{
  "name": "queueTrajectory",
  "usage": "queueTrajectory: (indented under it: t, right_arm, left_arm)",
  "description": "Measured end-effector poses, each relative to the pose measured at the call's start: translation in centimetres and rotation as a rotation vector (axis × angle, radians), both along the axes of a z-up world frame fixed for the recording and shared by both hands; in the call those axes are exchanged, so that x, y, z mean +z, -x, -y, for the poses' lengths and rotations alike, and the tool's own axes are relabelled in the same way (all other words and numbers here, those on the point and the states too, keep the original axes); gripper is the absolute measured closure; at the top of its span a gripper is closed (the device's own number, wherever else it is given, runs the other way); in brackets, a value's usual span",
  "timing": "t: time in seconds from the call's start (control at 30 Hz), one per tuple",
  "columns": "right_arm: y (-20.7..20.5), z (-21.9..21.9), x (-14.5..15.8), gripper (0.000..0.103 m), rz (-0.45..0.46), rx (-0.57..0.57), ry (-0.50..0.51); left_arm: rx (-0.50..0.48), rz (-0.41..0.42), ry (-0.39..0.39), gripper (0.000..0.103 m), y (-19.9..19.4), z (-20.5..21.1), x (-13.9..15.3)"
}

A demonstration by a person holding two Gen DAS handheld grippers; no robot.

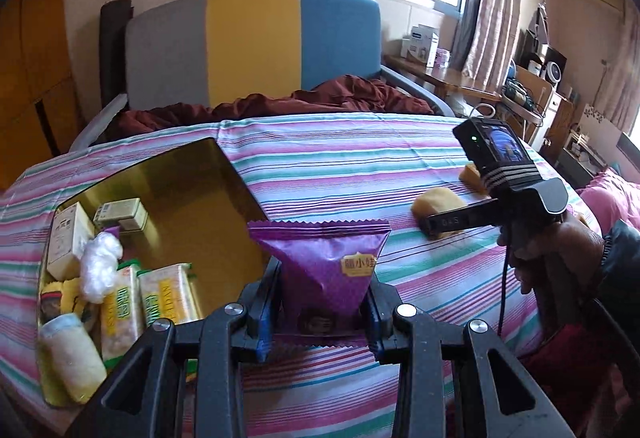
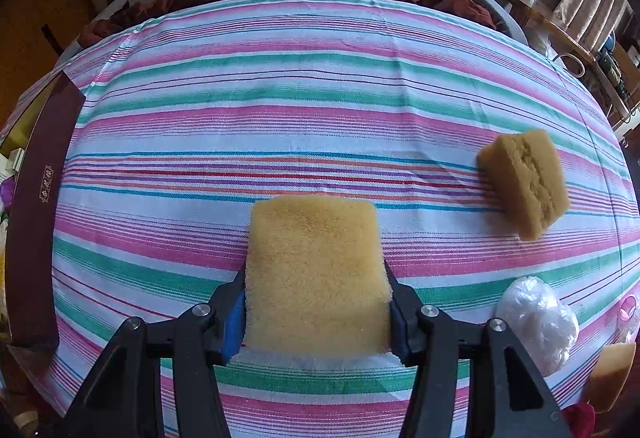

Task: Organize objects
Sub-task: 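Carry the purple candy over the gold tray with the left gripper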

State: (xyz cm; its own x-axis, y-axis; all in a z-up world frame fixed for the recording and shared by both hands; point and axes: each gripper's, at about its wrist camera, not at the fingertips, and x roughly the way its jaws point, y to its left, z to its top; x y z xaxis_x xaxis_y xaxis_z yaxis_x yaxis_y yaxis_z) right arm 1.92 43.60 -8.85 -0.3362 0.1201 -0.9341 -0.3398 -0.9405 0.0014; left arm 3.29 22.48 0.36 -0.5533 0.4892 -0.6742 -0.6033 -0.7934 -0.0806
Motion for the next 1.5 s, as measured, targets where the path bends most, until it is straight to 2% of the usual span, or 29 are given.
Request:
queueTrajectory:
  t: [0.4, 0.7, 0.83, 1.07, 1.2, 1.33, 1.5]
  right_arm:
    - [0.2, 0.5, -0.2, 0.047, -0.001, 0.01, -0.027]
    - [-0.5, 1.1, 0.0, 0.046, -0.012, 0.011, -0.038]
    - [-0.5, 1.4, 0.0, 0.046, -0.01, 0.018, -0.059]
    - [0.2, 1.1, -0.3, 0.046, -0.003, 0.032, -0.079]
    - [0.3, 1.1, -0.3, 0.046, 0.0, 0.042, -0.094]
    - [1.0, 1.3, -0.4, 0.046, 0.003, 0.051, -0.106]
    - [1.4, 1.3, -0.6, 0.046, 0.005, 0.054, -0.108]
  left_arm:
    - [0.109, 0.045, -0.017, 0.067, 2.1, 4.6, -1.2]
    - [0.177, 0.085, -0.065, 0.067, 3.3, 8.4, -1.5]
    - [0.246, 0.084, -0.09, 0.067, 4.2, 11.7, -1.2]
    - [0.409, 0.139, -0.147, 0.067, 5.7, 18.9, -1.2]
    - [0.461, 0.165, -0.158, 0.067, 6.1, 20.8, -1.6]
    - [0.44, 0.205, -0.184, 0.067, 6.7, 20.3, -1.9]
    - [0.344, 0.21, -0.176, 0.067, 7.6, 16.7, -1.4]
